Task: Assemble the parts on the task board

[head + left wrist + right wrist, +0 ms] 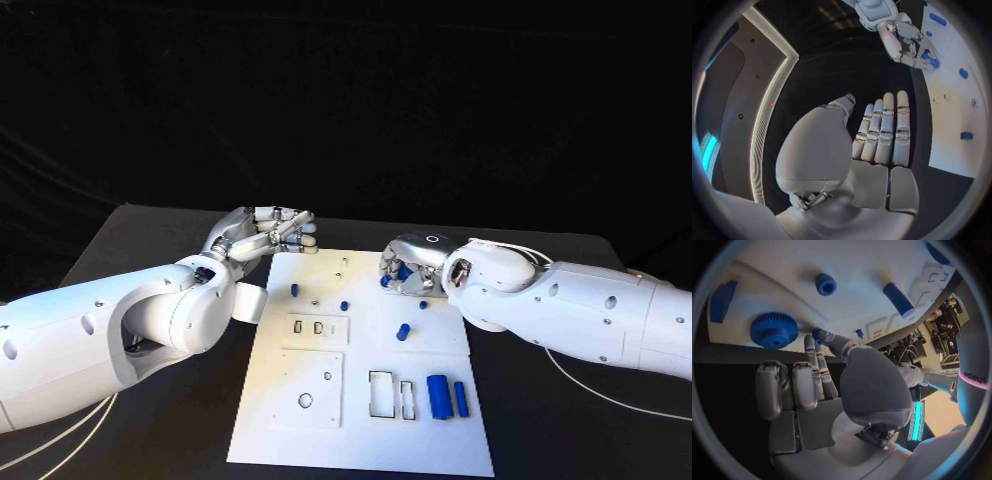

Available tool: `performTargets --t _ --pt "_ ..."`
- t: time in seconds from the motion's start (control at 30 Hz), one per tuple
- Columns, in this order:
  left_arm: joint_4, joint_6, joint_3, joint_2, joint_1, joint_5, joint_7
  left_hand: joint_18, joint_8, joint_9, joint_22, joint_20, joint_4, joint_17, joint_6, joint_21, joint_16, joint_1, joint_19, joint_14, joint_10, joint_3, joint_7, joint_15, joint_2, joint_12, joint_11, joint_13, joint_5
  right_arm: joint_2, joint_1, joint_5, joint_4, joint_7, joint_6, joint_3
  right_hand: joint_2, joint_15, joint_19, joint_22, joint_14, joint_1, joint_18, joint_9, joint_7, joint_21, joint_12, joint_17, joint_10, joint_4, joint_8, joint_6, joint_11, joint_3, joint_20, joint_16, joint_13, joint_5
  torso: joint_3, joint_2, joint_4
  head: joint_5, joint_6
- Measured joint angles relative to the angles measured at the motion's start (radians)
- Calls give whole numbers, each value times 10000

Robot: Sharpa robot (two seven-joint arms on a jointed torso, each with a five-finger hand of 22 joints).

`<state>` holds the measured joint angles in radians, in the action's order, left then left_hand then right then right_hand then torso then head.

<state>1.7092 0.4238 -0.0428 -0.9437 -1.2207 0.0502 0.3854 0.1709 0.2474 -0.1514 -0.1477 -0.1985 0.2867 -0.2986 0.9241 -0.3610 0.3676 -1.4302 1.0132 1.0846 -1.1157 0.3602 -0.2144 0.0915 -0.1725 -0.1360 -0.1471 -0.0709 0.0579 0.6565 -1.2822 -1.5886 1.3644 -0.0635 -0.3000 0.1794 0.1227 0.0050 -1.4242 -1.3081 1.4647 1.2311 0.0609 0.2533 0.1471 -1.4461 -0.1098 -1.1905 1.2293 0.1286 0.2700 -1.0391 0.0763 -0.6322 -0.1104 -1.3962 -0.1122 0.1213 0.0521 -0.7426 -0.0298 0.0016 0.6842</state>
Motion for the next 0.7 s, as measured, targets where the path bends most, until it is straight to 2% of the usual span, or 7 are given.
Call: performTargets --t 0.17,0.43,0.7 --pt "-11 -19 1 -6 -4 0 -22 0 0 0 1 0 0 -10 0 0 0 0 0 0 0 0 0 0 0 0 0 0 0 4 2 0 52 -22 -307 0 -55 0 -29 1 0 104 1 3 -45 0 -41 1 86 26 83 -43 -87 -26 29 -39 -147 -40 6 0 -10 -1 -10" --pt "-41 -47 1 -19 -7 -8 -56 -1 0 -1 1 0 0 -25 -37 0 0 0 0 0 41 0 -36 0 0 0 -34 0 0 7 -15 -4 179 -163 -928 -8 -82 0 -29 2 0 127 1 3 -46 0 -39 2 85 54 160 -41 -86 -53 30 -39 -89 -11 9 -1 -6 23 -88" --pt "-53 -73 3 -10 -9 -26 -75 -3 0 8 1 0 0 -25 -37 0 0 -1 0 0 41 0 -36 0 0 36 -33 0 0 -546 -122 -27 -285 -350 -1355 -41 -102 1 -28 3 -1 107 1 4 -46 0 -38 3 85 55 163 -39 -86 -52 30 -39 -95 -6 23 -26 -18 31 -195"
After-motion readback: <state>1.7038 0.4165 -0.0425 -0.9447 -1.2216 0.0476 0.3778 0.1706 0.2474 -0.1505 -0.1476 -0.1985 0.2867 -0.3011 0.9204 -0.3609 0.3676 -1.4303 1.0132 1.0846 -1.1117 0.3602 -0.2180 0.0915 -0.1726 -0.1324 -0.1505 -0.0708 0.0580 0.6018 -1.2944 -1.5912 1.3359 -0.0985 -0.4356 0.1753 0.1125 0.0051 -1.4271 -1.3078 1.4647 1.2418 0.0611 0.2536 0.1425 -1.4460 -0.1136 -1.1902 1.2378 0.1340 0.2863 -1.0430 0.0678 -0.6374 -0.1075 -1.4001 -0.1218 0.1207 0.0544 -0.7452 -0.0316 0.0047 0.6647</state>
